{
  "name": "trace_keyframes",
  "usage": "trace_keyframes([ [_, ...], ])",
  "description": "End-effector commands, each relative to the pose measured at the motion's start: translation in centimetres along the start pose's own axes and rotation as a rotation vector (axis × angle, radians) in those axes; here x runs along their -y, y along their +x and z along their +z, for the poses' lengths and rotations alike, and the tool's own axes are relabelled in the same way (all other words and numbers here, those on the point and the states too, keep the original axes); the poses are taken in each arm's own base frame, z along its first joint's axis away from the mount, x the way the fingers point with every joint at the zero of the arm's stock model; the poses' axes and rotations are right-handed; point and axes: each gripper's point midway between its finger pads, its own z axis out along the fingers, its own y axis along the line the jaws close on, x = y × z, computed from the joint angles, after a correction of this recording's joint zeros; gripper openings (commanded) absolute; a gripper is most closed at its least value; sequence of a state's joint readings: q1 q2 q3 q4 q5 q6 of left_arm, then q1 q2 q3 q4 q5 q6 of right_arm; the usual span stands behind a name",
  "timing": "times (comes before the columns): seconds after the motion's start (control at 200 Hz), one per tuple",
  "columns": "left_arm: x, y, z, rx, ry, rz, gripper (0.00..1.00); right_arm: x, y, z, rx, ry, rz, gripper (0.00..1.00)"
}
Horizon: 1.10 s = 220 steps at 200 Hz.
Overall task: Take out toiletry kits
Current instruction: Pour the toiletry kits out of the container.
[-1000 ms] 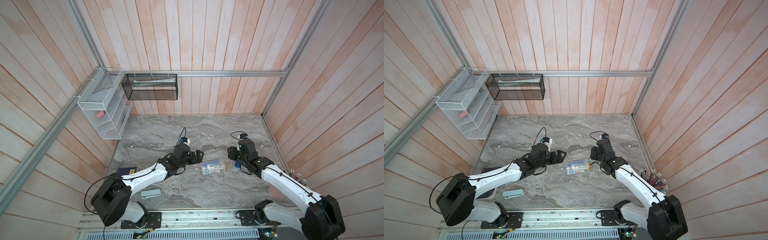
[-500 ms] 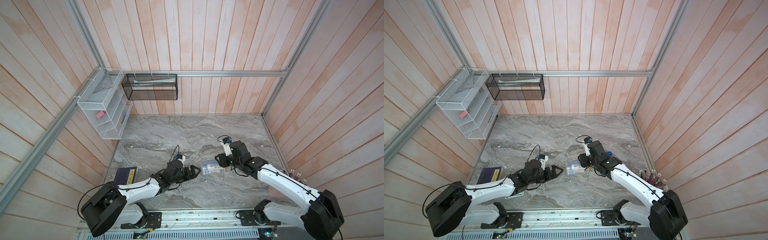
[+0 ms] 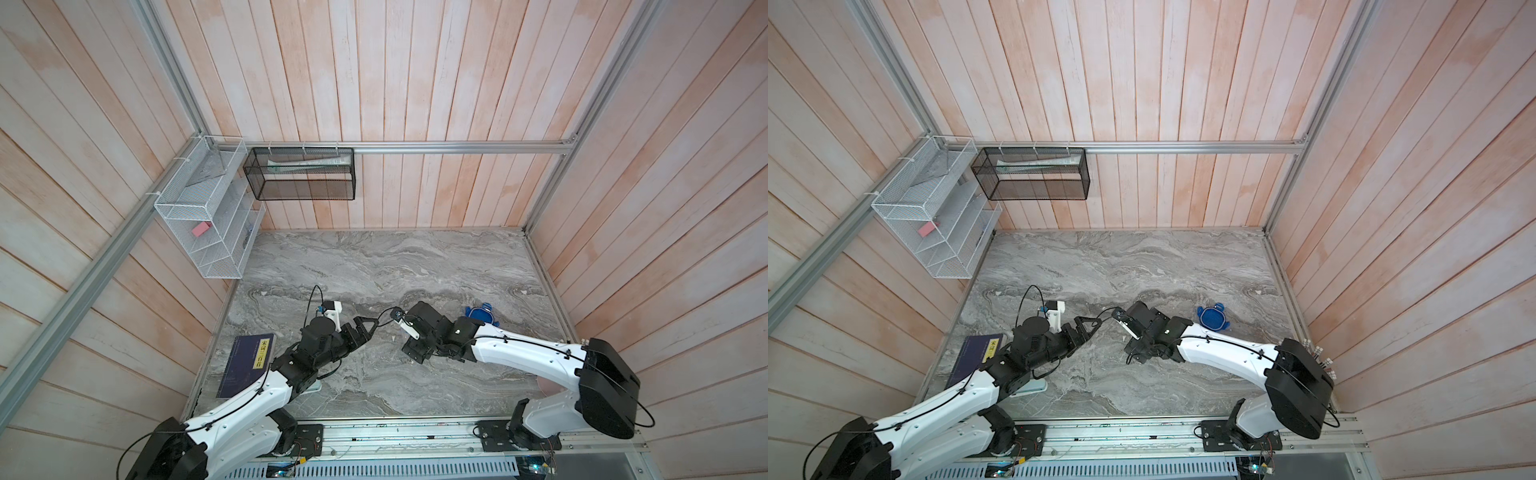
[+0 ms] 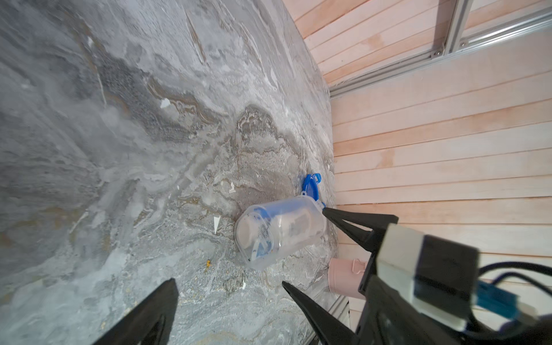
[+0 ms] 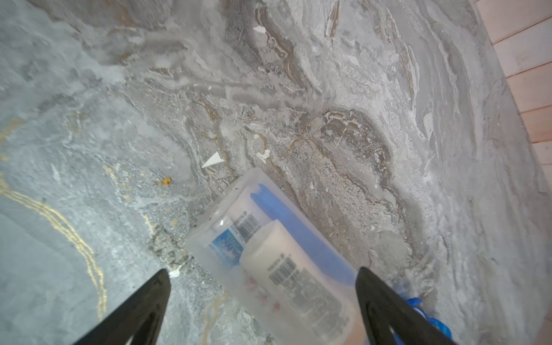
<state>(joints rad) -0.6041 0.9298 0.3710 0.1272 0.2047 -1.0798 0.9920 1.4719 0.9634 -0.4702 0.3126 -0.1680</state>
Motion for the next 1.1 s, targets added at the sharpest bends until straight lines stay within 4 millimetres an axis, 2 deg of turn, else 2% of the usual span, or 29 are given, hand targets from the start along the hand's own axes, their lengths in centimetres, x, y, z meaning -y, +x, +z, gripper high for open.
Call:
trace_keyframes([
  [0.0,-0.9,0.1,-0.6,-0.008,-0.012,0.013,1.00,0.2,1.8,0.2,-0.145,0.064,-0.181,0.97],
  [0.155,-0.9,0.0,-0.7,-0.013,0.022,0.007,1.00,0.5,4.2,1.8,-0.297,0.150,-0.328,0.98],
  [0.395,-1.8,0.3,-0.7,-0.031,0.050,-0.030,1.00,-0.4,3.6,3.3,-0.307,0.026,-0.329,0.96],
  [0.495,-2.0,0.3,-0.7,-0.034,0.055,-0.036,1.00,-0.9,3.4,4.8,-0.301,-0.076,-0.269,0.93],
  [0.62,-2.3,0.3,-0.9,-0.035,0.058,-0.042,1.00,-0.3,4.0,7.6,-0.331,-0.097,-0.254,0.93],
  [0.695,-2.6,0.3,-1.1,-0.030,0.056,-0.053,1.00,-0.8,4.0,8.9,-0.354,-0.161,-0.227,0.88],
  [0.755,-2.7,0.2,-1.2,-0.024,0.052,-0.058,1.00,-1.4,3.7,9.4,-0.352,-0.221,-0.197,0.81],
  [0.81,-2.8,0.0,-1.4,-0.019,0.049,-0.060,1.00,-1.9,3.6,9.6,-0.346,-0.244,-0.189,0.79],
  [0.895,-3.0,-0.2,-1.6,-0.010,0.043,-0.061,1.00,-2.0,3.5,9.7,-0.335,-0.254,-0.178,0.76],
  [1.095,-3.1,-0.2,-1.4,-0.016,0.034,-0.068,1.00,-1.7,2.2,9.2,-0.271,-0.252,-0.117,0.58],
])
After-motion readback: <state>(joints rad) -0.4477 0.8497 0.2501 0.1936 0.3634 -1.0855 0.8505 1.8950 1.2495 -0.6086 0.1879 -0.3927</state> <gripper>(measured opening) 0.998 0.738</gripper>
